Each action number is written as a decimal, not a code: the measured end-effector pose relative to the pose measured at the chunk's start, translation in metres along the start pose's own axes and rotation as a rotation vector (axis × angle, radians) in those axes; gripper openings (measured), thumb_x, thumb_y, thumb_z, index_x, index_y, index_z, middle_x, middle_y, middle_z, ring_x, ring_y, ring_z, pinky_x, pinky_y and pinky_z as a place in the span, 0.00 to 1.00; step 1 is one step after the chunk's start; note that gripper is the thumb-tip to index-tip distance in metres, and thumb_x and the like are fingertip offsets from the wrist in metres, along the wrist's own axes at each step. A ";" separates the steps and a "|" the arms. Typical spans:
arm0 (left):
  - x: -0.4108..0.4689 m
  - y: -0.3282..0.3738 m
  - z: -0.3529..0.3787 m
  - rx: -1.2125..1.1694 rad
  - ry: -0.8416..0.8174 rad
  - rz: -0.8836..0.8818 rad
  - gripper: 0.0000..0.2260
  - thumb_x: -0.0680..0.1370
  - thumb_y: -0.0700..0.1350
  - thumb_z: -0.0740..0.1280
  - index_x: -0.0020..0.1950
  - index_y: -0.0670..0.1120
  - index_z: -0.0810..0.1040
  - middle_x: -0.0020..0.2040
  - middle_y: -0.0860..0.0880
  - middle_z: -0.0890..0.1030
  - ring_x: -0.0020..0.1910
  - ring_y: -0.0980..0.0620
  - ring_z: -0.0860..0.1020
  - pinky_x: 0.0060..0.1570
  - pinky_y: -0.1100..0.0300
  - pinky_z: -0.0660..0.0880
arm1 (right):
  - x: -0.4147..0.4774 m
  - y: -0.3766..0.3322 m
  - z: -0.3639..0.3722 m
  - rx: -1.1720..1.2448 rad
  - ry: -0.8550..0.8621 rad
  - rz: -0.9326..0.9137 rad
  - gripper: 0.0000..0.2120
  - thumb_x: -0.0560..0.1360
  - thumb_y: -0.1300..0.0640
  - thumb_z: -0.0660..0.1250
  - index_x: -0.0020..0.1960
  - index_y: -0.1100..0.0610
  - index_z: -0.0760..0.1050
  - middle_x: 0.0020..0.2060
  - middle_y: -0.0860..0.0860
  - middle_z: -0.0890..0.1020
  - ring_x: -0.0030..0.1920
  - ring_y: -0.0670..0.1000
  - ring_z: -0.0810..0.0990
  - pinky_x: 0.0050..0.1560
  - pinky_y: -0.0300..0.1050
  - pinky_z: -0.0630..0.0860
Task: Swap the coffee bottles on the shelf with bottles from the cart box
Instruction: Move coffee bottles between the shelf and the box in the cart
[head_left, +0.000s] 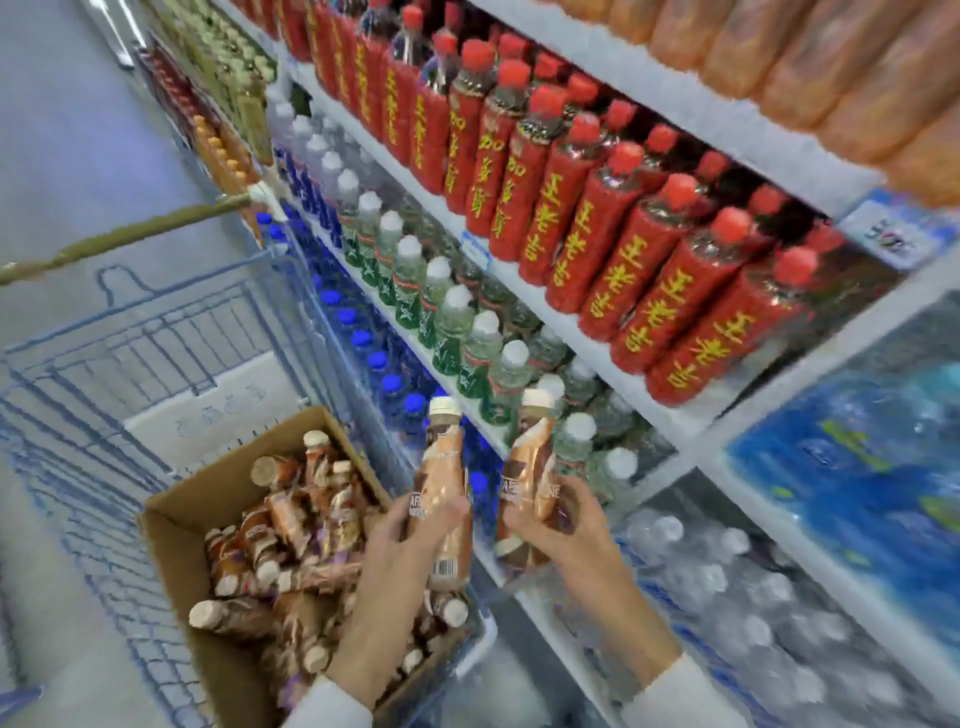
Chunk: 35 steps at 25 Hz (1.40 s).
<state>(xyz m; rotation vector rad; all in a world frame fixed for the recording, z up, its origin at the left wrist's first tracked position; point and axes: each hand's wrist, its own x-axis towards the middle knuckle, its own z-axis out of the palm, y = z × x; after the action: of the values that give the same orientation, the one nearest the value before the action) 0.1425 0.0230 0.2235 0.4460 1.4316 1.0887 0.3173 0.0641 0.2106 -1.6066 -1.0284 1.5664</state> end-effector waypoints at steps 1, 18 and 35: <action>-0.004 0.000 0.023 0.024 -0.041 0.010 0.19 0.69 0.53 0.79 0.57 0.50 0.84 0.47 0.47 0.87 0.44 0.48 0.86 0.40 0.54 0.82 | -0.013 -0.007 -0.023 0.038 0.018 -0.021 0.27 0.69 0.59 0.79 0.64 0.52 0.73 0.52 0.47 0.85 0.50 0.43 0.84 0.48 0.38 0.79; -0.140 0.045 0.396 0.223 -0.725 0.303 0.16 0.62 0.46 0.80 0.49 0.47 0.87 0.45 0.41 0.87 0.40 0.46 0.85 0.36 0.55 0.79 | -0.204 -0.120 -0.376 0.265 0.513 -0.452 0.29 0.61 0.57 0.77 0.60 0.52 0.74 0.44 0.45 0.86 0.43 0.44 0.85 0.38 0.35 0.79; -0.117 0.089 0.548 0.505 -0.767 0.946 0.15 0.69 0.55 0.79 0.52 0.53 0.82 0.44 0.58 0.85 0.42 0.61 0.82 0.41 0.69 0.75 | -0.153 -0.157 -0.480 -0.061 0.899 -0.598 0.33 0.66 0.62 0.81 0.63 0.51 0.67 0.58 0.46 0.78 0.50 0.38 0.81 0.49 0.34 0.78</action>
<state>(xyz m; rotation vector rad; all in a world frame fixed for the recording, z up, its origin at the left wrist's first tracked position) 0.6431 0.1631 0.4505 1.8146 0.7438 1.0463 0.7859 0.0347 0.4516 -1.5753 -0.8979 0.3355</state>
